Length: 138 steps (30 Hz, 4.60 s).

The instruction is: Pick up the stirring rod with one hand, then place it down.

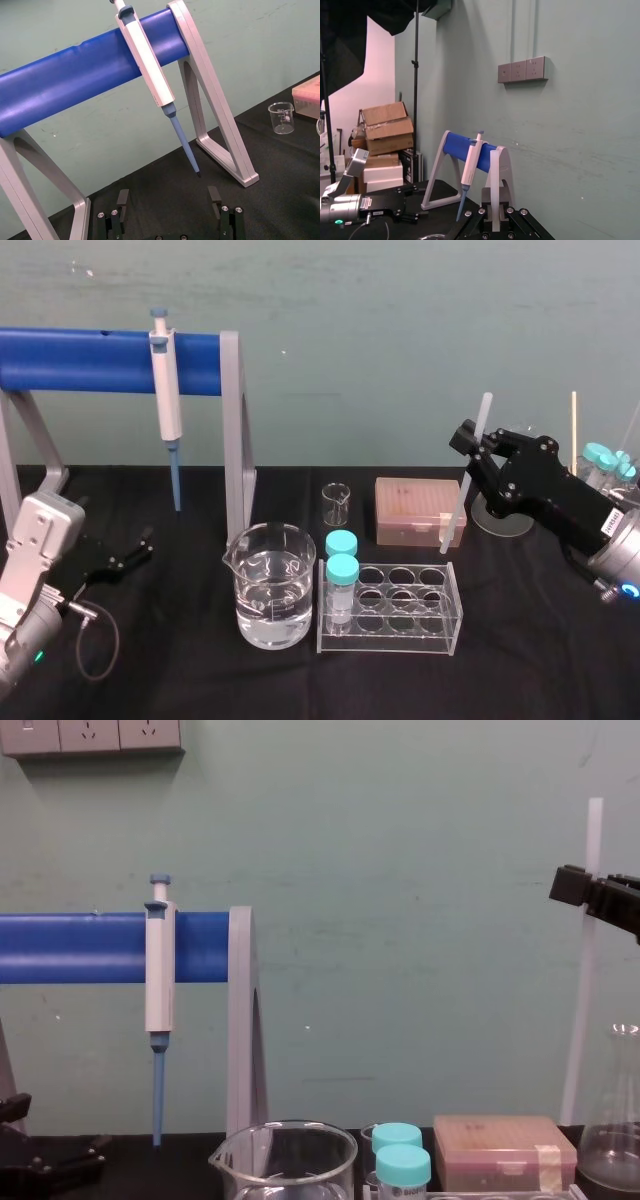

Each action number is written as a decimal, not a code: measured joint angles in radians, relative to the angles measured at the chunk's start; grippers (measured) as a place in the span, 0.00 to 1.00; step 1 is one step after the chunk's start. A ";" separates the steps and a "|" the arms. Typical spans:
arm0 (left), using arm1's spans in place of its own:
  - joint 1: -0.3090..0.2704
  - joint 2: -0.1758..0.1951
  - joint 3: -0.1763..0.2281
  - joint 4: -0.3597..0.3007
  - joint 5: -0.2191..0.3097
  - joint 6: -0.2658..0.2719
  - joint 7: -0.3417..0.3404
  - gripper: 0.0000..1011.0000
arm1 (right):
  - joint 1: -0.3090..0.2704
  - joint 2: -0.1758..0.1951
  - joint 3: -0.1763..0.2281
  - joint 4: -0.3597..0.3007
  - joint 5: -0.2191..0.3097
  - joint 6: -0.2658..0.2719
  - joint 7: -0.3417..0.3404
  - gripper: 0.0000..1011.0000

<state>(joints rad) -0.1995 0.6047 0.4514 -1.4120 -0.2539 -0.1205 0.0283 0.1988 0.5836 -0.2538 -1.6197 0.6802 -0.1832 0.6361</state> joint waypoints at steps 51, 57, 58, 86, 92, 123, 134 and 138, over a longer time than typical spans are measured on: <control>0.000 0.000 0.000 0.000 0.000 0.000 0.000 0.99 | 0.051 0.017 -0.086 0.151 0.024 -0.015 0.122 0.07; 0.000 0.000 0.000 0.000 0.000 0.000 0.000 0.99 | 0.058 0.007 -0.091 0.178 0.017 -0.011 0.115 0.07; 0.000 0.000 0.000 0.000 0.000 0.000 0.000 0.99 | 0.059 0.006 -0.092 0.182 0.017 -0.011 0.115 0.07; 0.000 0.000 0.000 0.000 0.000 0.000 0.000 0.99 | 0.072 -0.056 -0.119 0.308 -0.017 -0.035 0.119 0.07; 0.000 0.000 0.000 0.000 0.000 0.000 0.000 0.99 | 0.072 -0.065 -0.123 0.324 -0.022 -0.034 0.118 0.07; 0.000 0.000 0.000 0.000 0.000 0.000 0.000 0.99 | 0.073 -0.070 -0.125 0.333 -0.038 -0.026 0.107 0.31; 0.000 0.000 0.000 0.000 0.000 0.000 0.000 0.99 | 0.073 -0.070 -0.124 0.333 -0.037 -0.027 0.108 0.67; 0.000 0.000 0.000 0.000 0.000 0.000 0.000 0.99 | 0.073 -0.070 -0.124 0.333 -0.037 -0.027 0.109 0.77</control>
<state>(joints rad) -0.1995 0.6047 0.4514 -1.4120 -0.2539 -0.1205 0.0283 0.2713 0.5135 -0.3781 -1.2870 0.6435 -0.2100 0.7446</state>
